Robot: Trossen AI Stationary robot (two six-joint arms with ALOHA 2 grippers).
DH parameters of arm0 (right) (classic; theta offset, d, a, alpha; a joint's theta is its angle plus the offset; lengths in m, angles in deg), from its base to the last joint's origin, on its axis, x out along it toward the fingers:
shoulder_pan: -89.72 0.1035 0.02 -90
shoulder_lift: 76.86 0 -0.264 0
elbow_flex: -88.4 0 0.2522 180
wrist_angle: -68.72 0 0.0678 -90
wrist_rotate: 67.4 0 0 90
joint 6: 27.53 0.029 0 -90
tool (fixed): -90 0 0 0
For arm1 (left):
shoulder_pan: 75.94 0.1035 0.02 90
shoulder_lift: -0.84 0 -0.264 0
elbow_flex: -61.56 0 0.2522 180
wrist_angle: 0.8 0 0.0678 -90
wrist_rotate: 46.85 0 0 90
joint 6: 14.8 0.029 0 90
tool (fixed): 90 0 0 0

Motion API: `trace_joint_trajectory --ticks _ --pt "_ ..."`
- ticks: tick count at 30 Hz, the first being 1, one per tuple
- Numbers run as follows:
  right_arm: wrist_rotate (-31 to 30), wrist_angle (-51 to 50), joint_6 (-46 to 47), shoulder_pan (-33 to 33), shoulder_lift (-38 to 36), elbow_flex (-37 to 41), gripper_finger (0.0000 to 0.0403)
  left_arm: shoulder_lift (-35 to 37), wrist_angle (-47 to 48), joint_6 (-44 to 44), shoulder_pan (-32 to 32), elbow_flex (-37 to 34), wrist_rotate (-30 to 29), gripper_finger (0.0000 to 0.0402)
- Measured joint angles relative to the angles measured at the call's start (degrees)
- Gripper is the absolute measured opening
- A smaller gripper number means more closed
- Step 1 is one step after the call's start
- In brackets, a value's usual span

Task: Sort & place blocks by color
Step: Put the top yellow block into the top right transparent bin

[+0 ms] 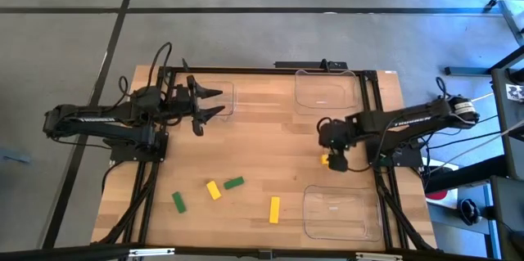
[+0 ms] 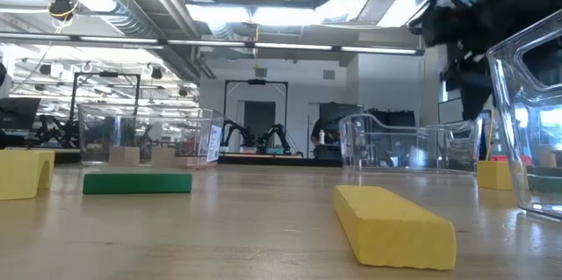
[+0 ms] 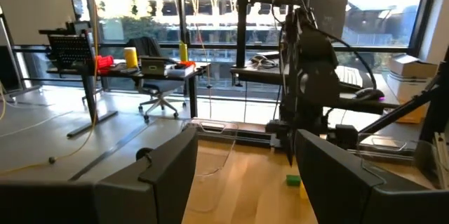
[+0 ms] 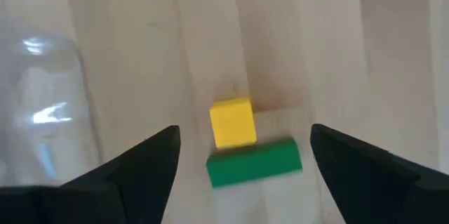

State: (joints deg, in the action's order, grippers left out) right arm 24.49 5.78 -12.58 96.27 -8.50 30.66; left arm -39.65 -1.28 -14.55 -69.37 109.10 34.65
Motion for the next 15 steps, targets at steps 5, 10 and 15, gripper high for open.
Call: trace_joint_trajectory --ticks 5,10,15 --pt "0.1 8.5 -4.7 2.1 0.0 6.0 0.032 0.0 0.0 -2.8 0.0 0.0 0.0 0.023" --pt "-2.4 9.5 -3.9 2.9 0.0 7.7 0.032 0.0 0.0 -3.1 0.0 0.0 -1.1 0.023" --pt "-3.8 10.4 -5.3 2.9 2.0 7.7 0.032 0.0 0.0 -3.1 0.0 0.0 -1.5 0.023"
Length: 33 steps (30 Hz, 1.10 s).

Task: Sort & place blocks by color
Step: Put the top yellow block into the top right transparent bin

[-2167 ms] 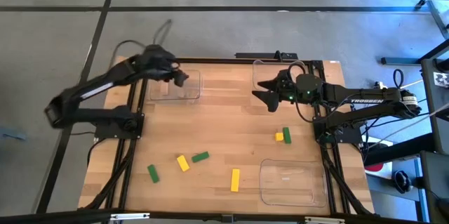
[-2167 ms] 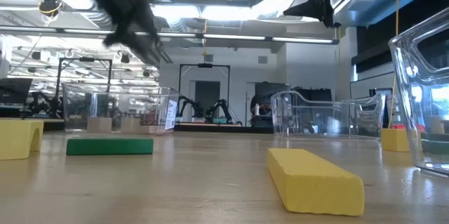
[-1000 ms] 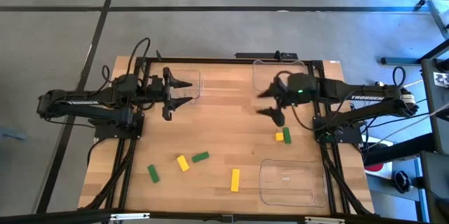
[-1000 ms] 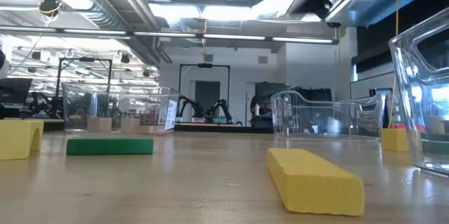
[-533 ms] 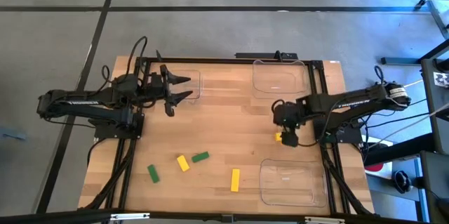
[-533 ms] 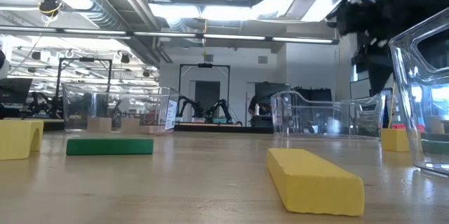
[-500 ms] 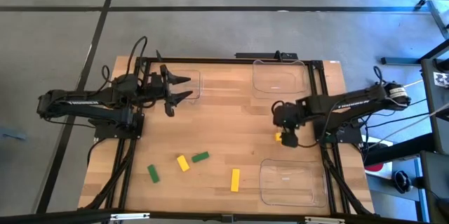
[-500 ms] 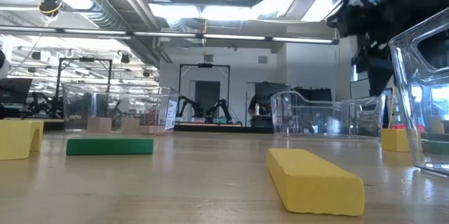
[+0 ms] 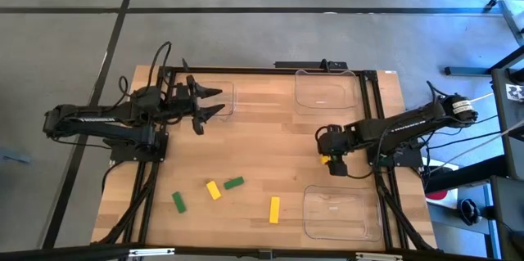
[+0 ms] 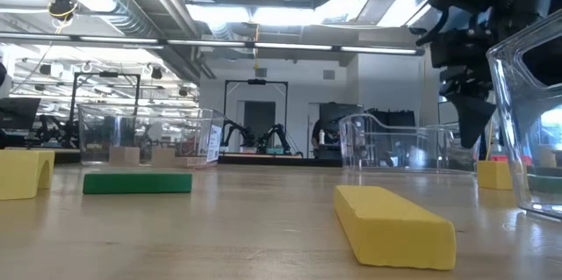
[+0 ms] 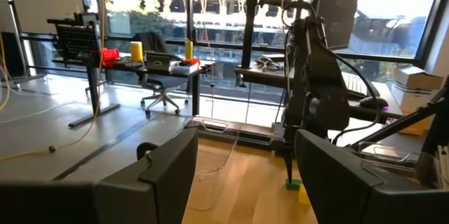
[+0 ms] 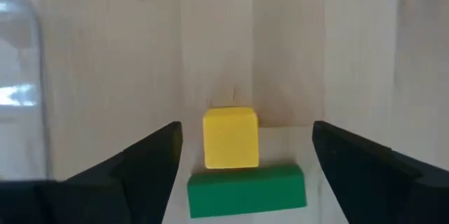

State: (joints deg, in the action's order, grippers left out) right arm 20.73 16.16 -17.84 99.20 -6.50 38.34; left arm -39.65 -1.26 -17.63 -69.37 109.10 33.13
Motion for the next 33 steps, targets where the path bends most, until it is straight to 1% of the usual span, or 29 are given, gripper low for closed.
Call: trace_joint_trajectory --ticks 10,13,16,18,20,22,24,25,27,29,30,33 --pt "0.4 1.1 -2.6 0.1 9.6 0.2 0.032 0.0 0.0 1.1 0.0 0.0 -1.5 0.023" --pt "0.4 2.3 -2.5 0.1 11.3 0.2 0.0318 0.0 0.0 1.9 0.0 0.0 -1.5 0.023" --pt "0.6 2.7 -2.5 0.1 11.7 0.2 0.0304 0.0 0.0 1.9 0.0 0.0 -1.5 0.023" --pt "0.6 2.7 -2.5 0.1 11.7 0.2 0.0284 0.0 0.0 1.9 0.0 0.0 -1.5 0.023" --pt "0.6 2.7 -2.5 0.1 11.7 0.2 0.025 0.0 0.0 1.9 0.0 0.0 -1.5 0.023" --pt "0.5 2.2 -2.2 0.1 11.7 0.1 0.02 0.0 0.0 1.9 0.0 0.0 -1.5 0.023" --pt "0.3 1.1 -1.2 0.1 11.5 -1.0 0.0139 0.0 0.0 1.9 0.0 0.0 -1.5 0.023" --pt "0.3 1.1 -0.9 0.1 11.1 -2.0 0.0129 0.0 0.0 1.8 0.0 0.0 -1.5 0.023" --pt "0.3 2.3 0.3 0.0 10.0 -4.5 0.0133 0.0 0.0 1.2 0.0 0.0 -1.0 0.023" --pt "0.4 6.7 2.4 -0.6 9.0 -6.4 0.0133 0.0 0.0 1.1 0.0 0.0 -0.6 0.023" --pt "0.2 11.1 5.0 -1.1 8.7 -7.0 0.0133 0.0 0.0 1.0 0.0 0.0 -0.6 0.023" --pt "-3.0 29.5 13.4 -2.5 8.4 -7.6 0.0133 0.0 0.0 1.0 0.0 0.0 -0.4 0.023"
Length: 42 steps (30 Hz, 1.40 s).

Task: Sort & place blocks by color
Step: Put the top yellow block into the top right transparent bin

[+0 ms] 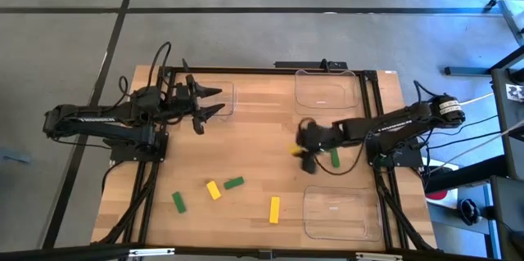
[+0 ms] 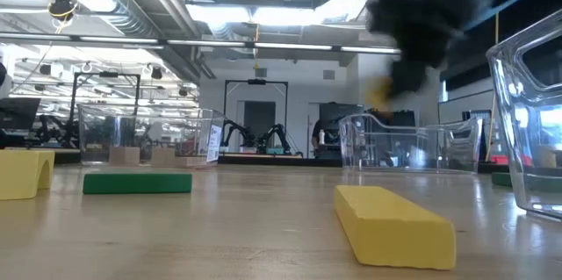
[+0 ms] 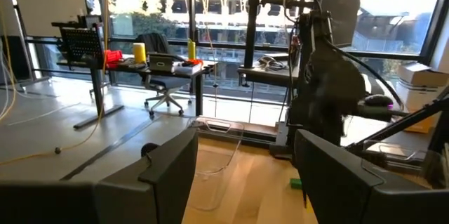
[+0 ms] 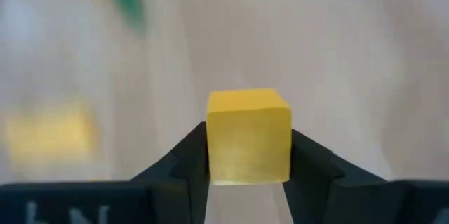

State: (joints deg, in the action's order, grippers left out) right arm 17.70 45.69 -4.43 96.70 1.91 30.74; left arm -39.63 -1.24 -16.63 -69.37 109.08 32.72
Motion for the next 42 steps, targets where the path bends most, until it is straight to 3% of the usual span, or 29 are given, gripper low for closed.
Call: trace_joint_trajectory --ticks 5,9,14,27,32,36,42 --pt "-8.4 26.1 1.3 -1.9 0.6 0.0 0.0133 0.0 0.7 -0.1 0.0 0.0 4.2 0.023" --pt "-10.0 35.4 -2.4 -3.6 0.6 -0.1 0.0133 -1.4 0.8 -1.1 0.1 0.0 9.1 0.023" --pt "-5.2 33.4 -4.3 -4.5 0.6 -2.1 0.0133 -3.1 1.2 -2.4 0.1 -0.1 12.9 0.023" --pt "-3.9 30.9 -5.8 -4.8 0.1 -2.7 0.0133 -3.3 1.6 -2.7 0.1 -0.1 11.0 0.023" --pt "-3.9 25.2 -6.8 -8.2 -2.9 -3.9 0.0133 -3.3 1.5 -2.7 0.1 -0.1 11.0 0.023" --pt "-4.0 6.2 -8.4 -15.6 -5.5 -12.0 0.0133 -3.3 1.2 -2.7 0.1 0.0 10.2 0.023" --pt "-4.1 -21.2 -10.0 -29.3 -3.6 -28.0 0.0133 -3.3 1.3 -2.7 0.1 0.0 9.4 0.023"
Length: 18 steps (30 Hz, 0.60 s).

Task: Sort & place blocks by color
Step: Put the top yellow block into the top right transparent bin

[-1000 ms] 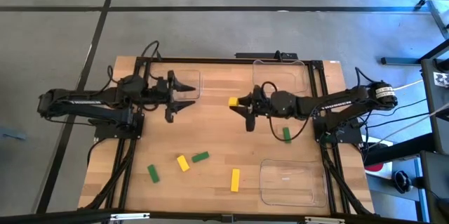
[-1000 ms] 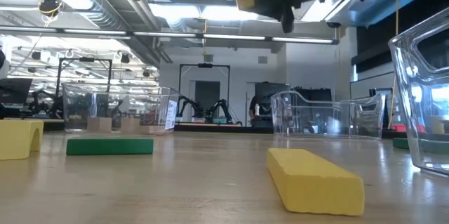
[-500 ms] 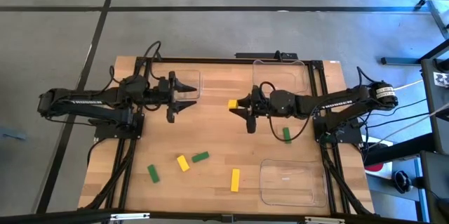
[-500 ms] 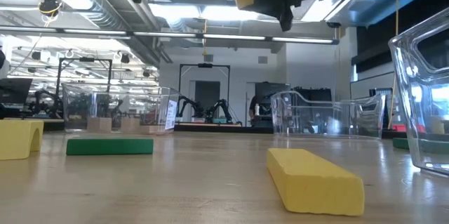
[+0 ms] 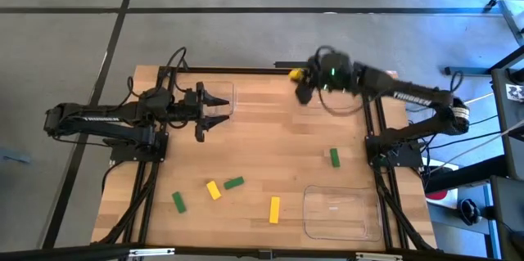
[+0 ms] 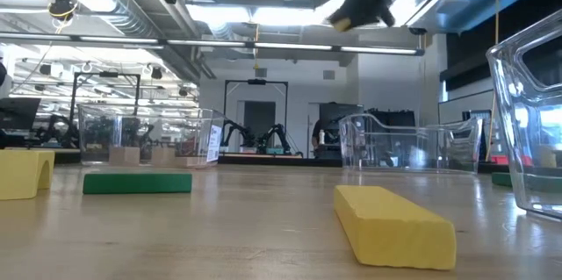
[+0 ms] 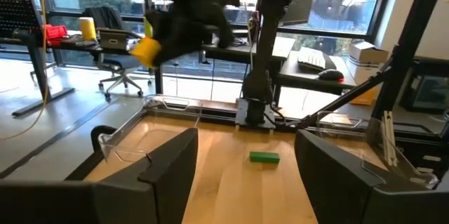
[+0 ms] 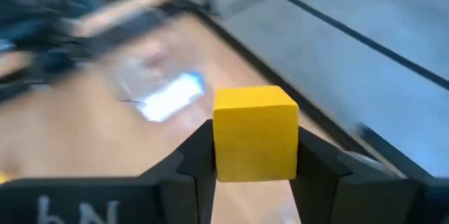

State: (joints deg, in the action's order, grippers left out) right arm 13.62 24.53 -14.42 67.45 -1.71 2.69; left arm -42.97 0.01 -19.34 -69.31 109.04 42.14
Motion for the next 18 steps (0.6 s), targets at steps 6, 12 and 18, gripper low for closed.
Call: trace_joint_trajectory --ticks 6,12,18 --pt "0.1 -17.6 5.0 -11.8 1.9 -3.3 0.0133 0.0 0.0 0.0 0.0 0.0 -1.2 0.023" --pt "4.1 -22.9 10.6 -18.8 2.0 5.6 0.0133 0.0 0.0 0.1 0.0 0.0 -1.5 0.023" --pt "6.8 -17.4 16.9 -21.8 2.0 19.0 0.0133 0.0 0.0 0.2 0.0 0.0 -1.5 0.023"
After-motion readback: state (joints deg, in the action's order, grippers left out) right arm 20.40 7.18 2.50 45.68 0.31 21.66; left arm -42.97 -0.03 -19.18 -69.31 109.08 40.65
